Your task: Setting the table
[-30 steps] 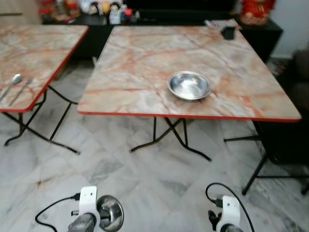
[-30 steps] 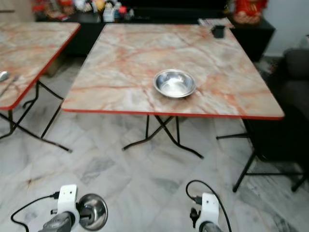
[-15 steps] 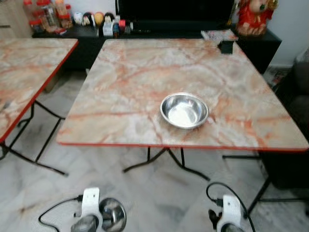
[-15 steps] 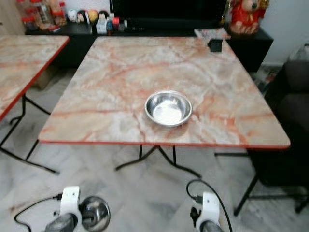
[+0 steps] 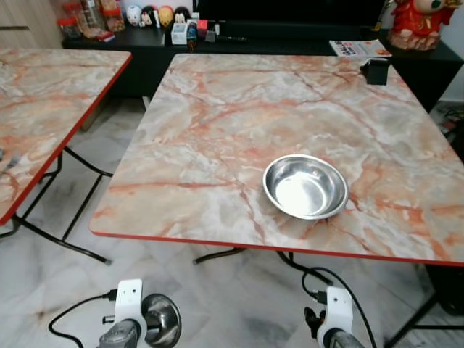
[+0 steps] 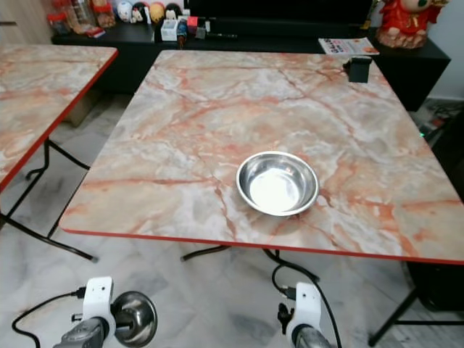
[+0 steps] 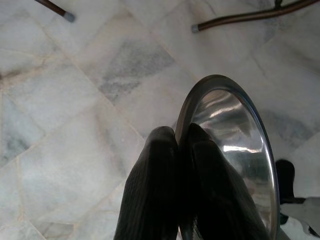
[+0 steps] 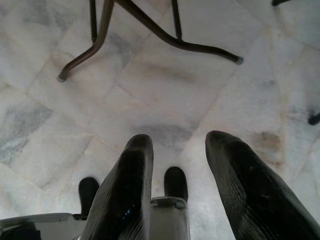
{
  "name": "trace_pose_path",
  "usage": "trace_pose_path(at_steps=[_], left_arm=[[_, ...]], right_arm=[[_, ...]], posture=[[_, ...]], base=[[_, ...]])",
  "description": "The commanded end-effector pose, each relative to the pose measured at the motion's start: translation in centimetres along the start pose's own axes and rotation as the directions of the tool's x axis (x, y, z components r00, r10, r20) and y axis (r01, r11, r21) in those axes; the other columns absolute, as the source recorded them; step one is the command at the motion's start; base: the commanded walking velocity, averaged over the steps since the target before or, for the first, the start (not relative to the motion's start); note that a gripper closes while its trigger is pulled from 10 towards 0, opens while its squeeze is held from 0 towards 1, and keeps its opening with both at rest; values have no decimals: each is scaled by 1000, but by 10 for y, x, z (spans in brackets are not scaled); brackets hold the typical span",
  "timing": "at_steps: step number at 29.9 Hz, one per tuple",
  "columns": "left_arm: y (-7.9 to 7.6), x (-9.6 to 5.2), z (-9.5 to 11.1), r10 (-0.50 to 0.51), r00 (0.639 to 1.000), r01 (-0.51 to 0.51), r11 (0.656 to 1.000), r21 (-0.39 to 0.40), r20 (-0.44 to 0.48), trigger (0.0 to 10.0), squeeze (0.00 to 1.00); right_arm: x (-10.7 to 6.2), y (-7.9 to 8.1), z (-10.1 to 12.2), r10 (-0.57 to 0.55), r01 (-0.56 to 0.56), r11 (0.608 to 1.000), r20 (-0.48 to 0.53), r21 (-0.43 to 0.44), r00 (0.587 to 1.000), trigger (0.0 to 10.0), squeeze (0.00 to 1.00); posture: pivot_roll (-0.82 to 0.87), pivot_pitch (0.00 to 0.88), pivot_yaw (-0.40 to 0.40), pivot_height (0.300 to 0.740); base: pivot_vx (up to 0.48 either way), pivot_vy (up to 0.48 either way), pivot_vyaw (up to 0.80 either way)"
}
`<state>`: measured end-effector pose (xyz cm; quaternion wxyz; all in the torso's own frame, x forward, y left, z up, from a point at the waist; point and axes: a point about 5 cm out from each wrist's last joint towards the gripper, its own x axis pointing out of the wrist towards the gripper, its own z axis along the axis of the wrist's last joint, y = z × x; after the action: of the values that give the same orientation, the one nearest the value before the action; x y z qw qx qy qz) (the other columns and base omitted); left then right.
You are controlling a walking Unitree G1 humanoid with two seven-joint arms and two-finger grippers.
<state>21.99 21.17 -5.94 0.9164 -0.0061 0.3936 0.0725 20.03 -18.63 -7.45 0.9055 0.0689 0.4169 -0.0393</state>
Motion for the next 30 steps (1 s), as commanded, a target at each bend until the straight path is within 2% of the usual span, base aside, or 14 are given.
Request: trace_pose_path(at_steps=[1, 16, 30], left_arm=[[5, -2, -7, 16, 1000, -15, 1000, 16, -26, 10000, 0], [5, -1, -4, 28, 999, -28, 1000, 6, -18, 10000, 0], [6, -3, -11, 33, 999, -33, 999, -7, -30, 10000, 0]], right_arm=[[-1, 1, -6, -4, 5, 1000, -19, 12, 1000, 10000, 0], [0, 0, -4, -2, 2, 1000, -20, 4, 1000, 10000, 0], [-1, -1, -4, 1, -1, 1000, -24, -12, 1000, 10000, 0]], posture=[[28, 122, -28, 740], [33, 125, -38, 740], [39, 122, -49, 740]], base=[[0, -262, 0], [0, -294, 0], [0, -331, 0]])
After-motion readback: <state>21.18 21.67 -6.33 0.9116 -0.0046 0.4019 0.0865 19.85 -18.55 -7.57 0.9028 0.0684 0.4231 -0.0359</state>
